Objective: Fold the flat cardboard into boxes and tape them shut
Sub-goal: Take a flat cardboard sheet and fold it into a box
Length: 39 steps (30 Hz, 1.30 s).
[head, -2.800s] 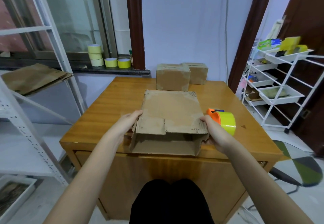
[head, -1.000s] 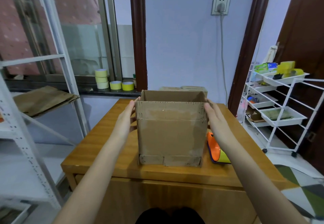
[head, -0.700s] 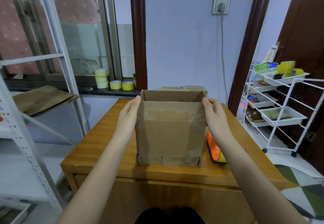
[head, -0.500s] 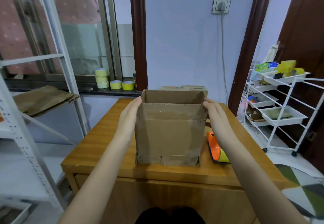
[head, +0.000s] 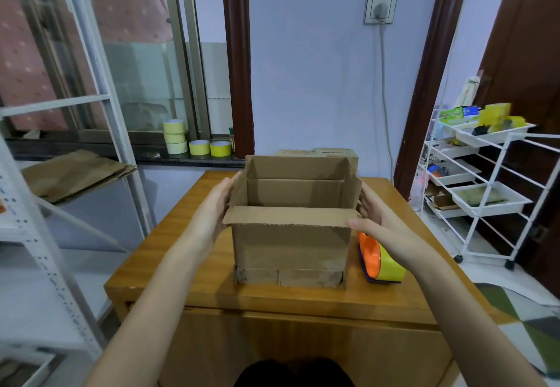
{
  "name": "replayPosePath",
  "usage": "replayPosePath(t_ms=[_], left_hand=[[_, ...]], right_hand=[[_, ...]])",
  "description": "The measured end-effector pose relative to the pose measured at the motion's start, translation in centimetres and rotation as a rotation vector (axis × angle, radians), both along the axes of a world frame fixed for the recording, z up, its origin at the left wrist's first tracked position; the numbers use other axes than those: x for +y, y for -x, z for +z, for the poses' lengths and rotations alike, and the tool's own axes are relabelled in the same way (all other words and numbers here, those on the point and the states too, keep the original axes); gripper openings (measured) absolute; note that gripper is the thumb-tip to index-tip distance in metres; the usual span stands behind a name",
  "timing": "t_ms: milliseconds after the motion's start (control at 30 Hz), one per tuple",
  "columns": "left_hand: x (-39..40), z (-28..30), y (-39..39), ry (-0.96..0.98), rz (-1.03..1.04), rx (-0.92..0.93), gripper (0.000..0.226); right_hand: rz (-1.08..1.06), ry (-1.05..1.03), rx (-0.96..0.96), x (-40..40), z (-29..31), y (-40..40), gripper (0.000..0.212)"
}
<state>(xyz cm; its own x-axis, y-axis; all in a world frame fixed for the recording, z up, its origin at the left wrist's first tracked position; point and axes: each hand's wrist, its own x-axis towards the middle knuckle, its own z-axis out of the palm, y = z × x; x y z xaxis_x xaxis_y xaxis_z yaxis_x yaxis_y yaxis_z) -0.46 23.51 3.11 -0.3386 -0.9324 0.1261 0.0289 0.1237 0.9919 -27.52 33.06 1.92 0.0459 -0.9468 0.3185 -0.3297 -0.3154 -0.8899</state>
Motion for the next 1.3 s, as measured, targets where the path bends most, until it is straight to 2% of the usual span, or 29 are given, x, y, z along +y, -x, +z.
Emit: replayPosePath(t_ms=[133,233,333,433,567,733,800,867,967,1033,1133,1200,1267,1300], left_hand=[[-0.7,-0.2,0.1,0.04,-0.044,-0.134,0.042],[-2.0,-0.9,-0.7,0.093,-0.072,-0.291,0.053],[-3.4,-1.5,-1.3,0.071,-0.003,-0.258,0.021],[-1.7,-0.2,0.5,0.15,-0.02,-0.33,0.025],[-0.9,-0.4,0.6,0.196,-0.017,-0.321,0.037],[-0.6,-0.4,0.8,0.166,0.006,-0.295,0.039],[-1.2,-0.1,1.2,0.122,0.018,-0.287,0.04],[-1.5,-0.9,0.0,0.085,-0.056,-0.29,0.047],[-1.7,-1.6,-1.1,0.053,-0.118,-0.164,0.048],[-0.5,-0.9,-0.7,0.063,-0.17,-0.09,0.066],[-0.5,-1.2,-0.8,0.049,-0.168,-0.077,0.091],[-0.9,-1.0,-0.4,0.036,-0.094,-0.131,0.097],[-0.9,-1.0,0.0,0.043,-0.006,-0.16,0.087],[-0.8,-1.0,0.1,0.084,0.023,-0.153,0.074]], right_hand=[[0.026,-0.005,-0.004,0.1,-0.2,0.2,0.1],[0.028,-0.007,-0.004,0.0,-0.3,0.2,0.104],[0.03,-0.005,-0.022,-0.3,-0.6,0.4,0.102],[0.012,-0.006,-0.015,-0.4,-0.7,0.4,0.101],[-0.007,-0.011,0.036,-0.1,-0.4,0.2,0.096],[-0.01,-0.004,0.206,0.1,-0.5,0.1,0.065],[-0.023,-0.004,0.224,0.0,-0.5,0.2,0.065],[-0.029,0.001,0.244,-0.2,-0.4,0.5,0.068],[-0.02,0.019,0.304,-0.1,-0.3,0.9,0.079],[-0.019,0.027,0.327,0.0,-0.2,0.9,0.074],[-0.072,0.048,0.242,-0.5,-0.2,0.6,0.036],[-0.111,0.085,0.194,-0.8,0.0,0.2,0.044],[-0.161,0.121,0.186,-1.1,0.0,0.0,0.055],[-0.189,0.127,0.162,-1.2,0.0,-0.1,0.051]])
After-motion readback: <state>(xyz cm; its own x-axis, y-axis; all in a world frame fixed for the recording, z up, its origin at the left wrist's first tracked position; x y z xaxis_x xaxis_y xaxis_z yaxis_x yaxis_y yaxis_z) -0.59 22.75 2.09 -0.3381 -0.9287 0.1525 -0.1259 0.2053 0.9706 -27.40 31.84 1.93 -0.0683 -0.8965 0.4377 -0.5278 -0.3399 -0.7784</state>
